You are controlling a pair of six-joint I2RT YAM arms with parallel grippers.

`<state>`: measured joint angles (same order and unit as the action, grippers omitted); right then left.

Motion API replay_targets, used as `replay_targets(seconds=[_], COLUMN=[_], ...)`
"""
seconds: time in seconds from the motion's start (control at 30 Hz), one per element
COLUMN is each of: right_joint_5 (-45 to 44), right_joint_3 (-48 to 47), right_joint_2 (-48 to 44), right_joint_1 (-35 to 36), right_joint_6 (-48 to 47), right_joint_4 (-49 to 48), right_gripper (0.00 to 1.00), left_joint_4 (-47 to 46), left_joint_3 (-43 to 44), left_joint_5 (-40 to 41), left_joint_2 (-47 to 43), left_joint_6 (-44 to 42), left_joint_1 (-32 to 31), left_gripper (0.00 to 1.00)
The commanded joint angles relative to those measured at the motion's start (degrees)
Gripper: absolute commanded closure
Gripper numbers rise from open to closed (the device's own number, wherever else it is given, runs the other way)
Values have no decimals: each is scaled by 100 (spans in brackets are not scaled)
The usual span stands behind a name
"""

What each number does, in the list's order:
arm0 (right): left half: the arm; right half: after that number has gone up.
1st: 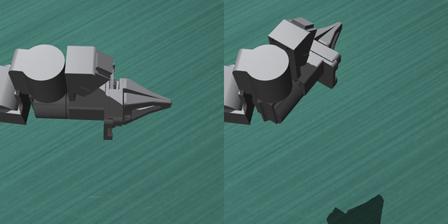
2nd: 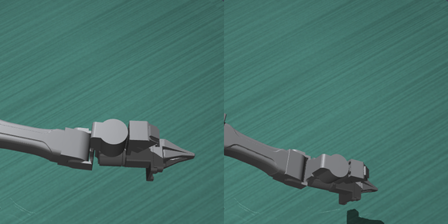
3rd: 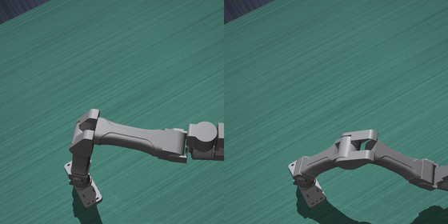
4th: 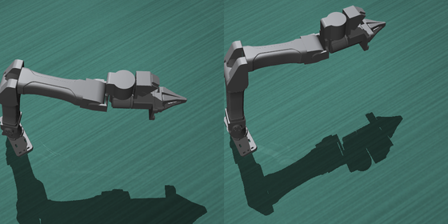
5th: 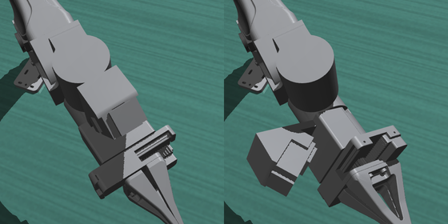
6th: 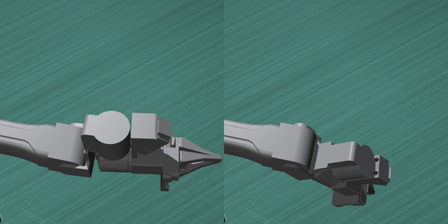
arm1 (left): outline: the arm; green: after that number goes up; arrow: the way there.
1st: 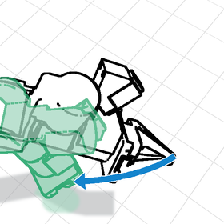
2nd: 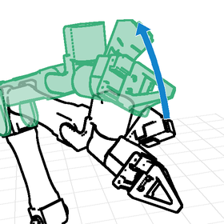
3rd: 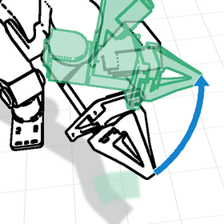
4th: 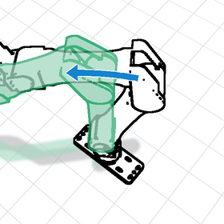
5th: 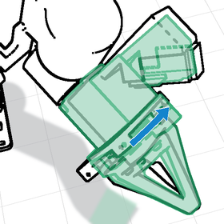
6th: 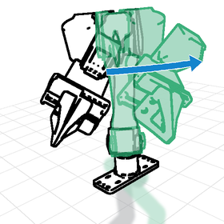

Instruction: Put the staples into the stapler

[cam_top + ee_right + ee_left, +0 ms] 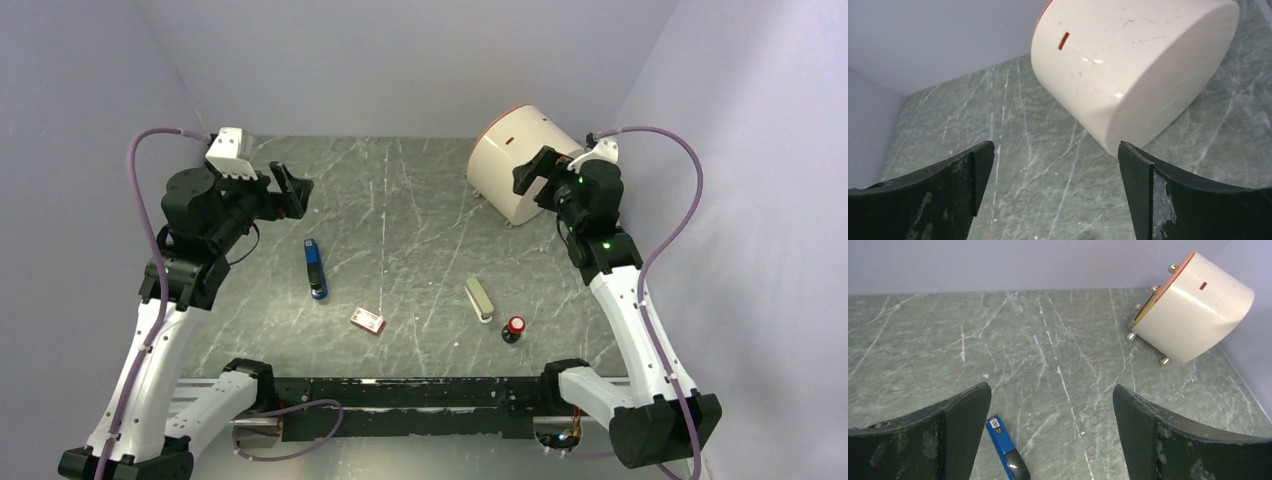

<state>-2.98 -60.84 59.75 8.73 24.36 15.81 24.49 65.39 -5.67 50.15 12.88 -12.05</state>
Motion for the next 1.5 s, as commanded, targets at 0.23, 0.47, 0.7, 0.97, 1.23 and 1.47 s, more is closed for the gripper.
replay_targets(seconds=[0.23,0.47,0.7,0.97,1.23,1.47], right_joint_5=[2143,2493,1938,421,178,35], right_joint_3=[1037,776,739,713,754,460], right_joint_2=[-660,-62,894,2145,3075,3828], right_joint_1=[110,1633,3298,4949,5839,5996], right_joint_6=[-222,-840,-999,-1429,-2297,-2273], right_joint_4=[-1845,-1655,-1435,-871,-1397,-1511], right_gripper=[0,1,5,9,13,19], left_joint_4=[-596,-39,-93,593,827,781], left_joint_3=[-519,-630,-842,-848,-986,-1290], left_joint_5=[-1121,-977,-1527,142,123,-31], left_joint_2=[-556,-652,-638,-657,-544,-535], left_joint_6=[316,751,1149,1604,1850,2046], left_joint_1=[112,122,124,124,120,124], left_gripper=[3,3,3,3,3,3])
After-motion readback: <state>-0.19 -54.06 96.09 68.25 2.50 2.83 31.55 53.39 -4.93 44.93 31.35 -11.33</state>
